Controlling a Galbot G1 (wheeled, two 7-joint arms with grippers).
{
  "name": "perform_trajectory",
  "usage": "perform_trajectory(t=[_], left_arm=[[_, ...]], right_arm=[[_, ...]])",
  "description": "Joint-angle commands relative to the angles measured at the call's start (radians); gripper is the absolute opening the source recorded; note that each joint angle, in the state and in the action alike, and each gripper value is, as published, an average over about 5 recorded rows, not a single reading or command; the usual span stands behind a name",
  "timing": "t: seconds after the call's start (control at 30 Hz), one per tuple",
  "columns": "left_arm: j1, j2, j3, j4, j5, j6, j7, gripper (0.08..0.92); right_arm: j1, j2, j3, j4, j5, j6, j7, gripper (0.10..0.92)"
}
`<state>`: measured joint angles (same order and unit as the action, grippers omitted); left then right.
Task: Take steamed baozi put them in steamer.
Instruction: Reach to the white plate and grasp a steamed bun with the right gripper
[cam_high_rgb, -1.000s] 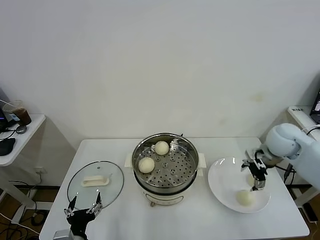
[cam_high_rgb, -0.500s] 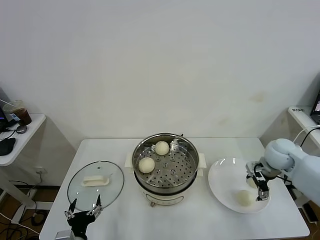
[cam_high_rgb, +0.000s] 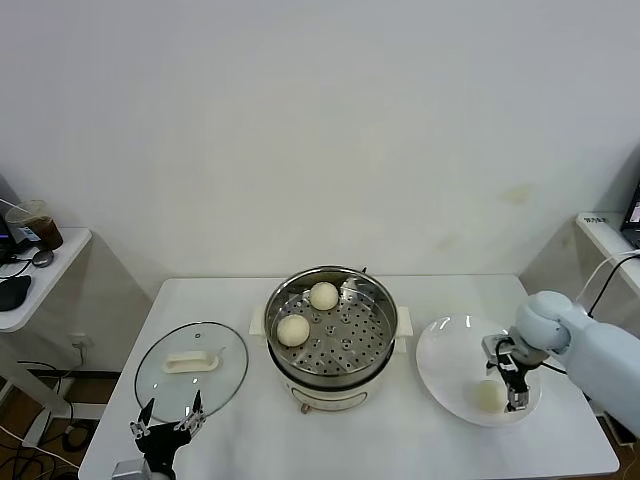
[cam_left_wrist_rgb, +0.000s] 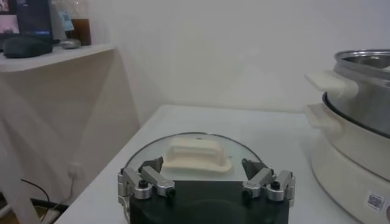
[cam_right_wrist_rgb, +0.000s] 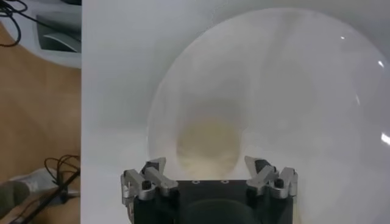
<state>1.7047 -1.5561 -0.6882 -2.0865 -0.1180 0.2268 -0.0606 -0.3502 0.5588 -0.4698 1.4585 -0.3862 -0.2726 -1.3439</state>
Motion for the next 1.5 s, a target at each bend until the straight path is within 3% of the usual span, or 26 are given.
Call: perform_trajectory(t=[0.03, 0.6, 0.93, 1.2, 1.5], left_arm=[[-0.001, 0.0, 0.0, 0.004, 0.0, 0.001, 0.001, 0.823], [-0.015, 0.001, 0.002, 0.019, -0.002, 0.001, 0.003, 0.823], [-0.018, -0.001, 0.002, 0.022, -0.001, 0.001, 0.004, 0.823], [-0.017, -0.006, 0.006, 0.021, 0.002, 0.0, 0.003, 0.823], [-0.036, -0.015, 0.009, 0.014, 0.01, 0.001, -0.004, 0.823]], right_arm=[[-0.007, 0.033, 0.0, -0.032, -0.01, 0.002, 0.004, 0.823], [-0.004, 0.034, -0.015, -0.031, -0.023, -0.005, -0.008, 0.805], [-0.005, 0.039, -0.01, -0.046, -0.029, -0.008, -0.007, 0.675], [0.006, 0.031, -0.004, -0.045, -0.019, -0.011, -0.011, 0.489], [0.328, 0.021, -0.176, -0.013, 0.135, -0.031, -0.033, 0.459]])
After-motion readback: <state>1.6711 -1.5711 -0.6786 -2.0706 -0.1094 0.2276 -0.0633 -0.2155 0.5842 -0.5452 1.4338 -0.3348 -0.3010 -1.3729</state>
